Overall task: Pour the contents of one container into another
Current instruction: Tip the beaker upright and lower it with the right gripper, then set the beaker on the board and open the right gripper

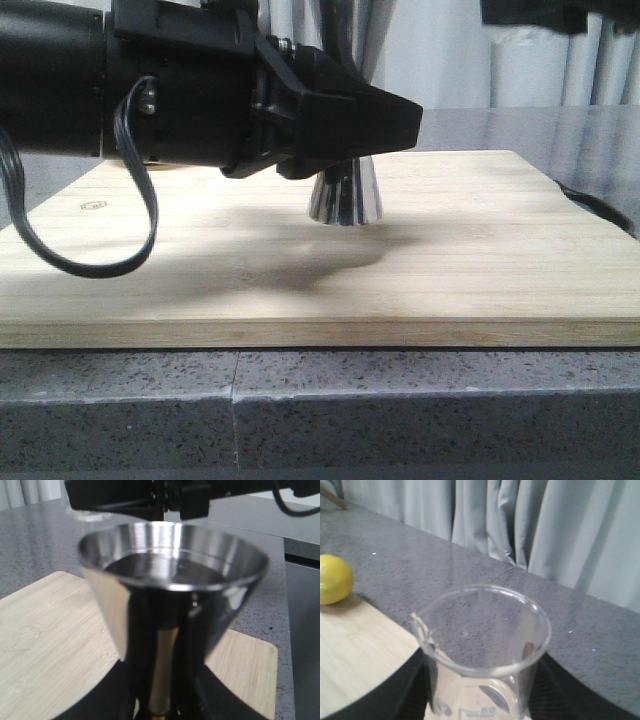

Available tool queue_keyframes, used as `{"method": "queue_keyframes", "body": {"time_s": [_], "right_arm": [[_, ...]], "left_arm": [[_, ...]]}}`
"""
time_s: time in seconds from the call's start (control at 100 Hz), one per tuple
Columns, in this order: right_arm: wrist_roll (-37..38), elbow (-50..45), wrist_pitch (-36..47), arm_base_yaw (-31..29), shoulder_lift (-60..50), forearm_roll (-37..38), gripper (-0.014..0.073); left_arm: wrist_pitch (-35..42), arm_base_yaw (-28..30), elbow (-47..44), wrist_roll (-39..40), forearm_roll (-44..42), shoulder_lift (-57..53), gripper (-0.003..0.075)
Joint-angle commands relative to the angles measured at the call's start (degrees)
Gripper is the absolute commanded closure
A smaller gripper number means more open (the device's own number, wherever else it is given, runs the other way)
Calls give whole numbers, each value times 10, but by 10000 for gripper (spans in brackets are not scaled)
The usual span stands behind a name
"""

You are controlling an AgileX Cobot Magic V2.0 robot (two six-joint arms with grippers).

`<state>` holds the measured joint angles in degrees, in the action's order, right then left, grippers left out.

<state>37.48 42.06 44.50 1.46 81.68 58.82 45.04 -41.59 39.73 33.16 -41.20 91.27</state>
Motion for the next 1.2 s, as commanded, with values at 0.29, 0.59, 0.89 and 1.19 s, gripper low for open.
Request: {"method": "queue_keyframes", "body": {"time_s": [0.29, 0.59, 0.89, 1.19], "right_arm": [[-26, -48, 140, -6, 28, 60, 316], [-28, -55, 140, -6, 28, 100, 316], [-26, -55, 138, -6, 28, 127, 316], [-11, -55, 124, -6, 30, 143, 316]], "left_arm": [[52, -1, 15, 4, 17, -25, 739], [53, -1, 15, 4, 17, -25, 739], [53, -1, 15, 4, 17, -25, 739], [53, -1, 15, 4, 17, -25, 739]]}}
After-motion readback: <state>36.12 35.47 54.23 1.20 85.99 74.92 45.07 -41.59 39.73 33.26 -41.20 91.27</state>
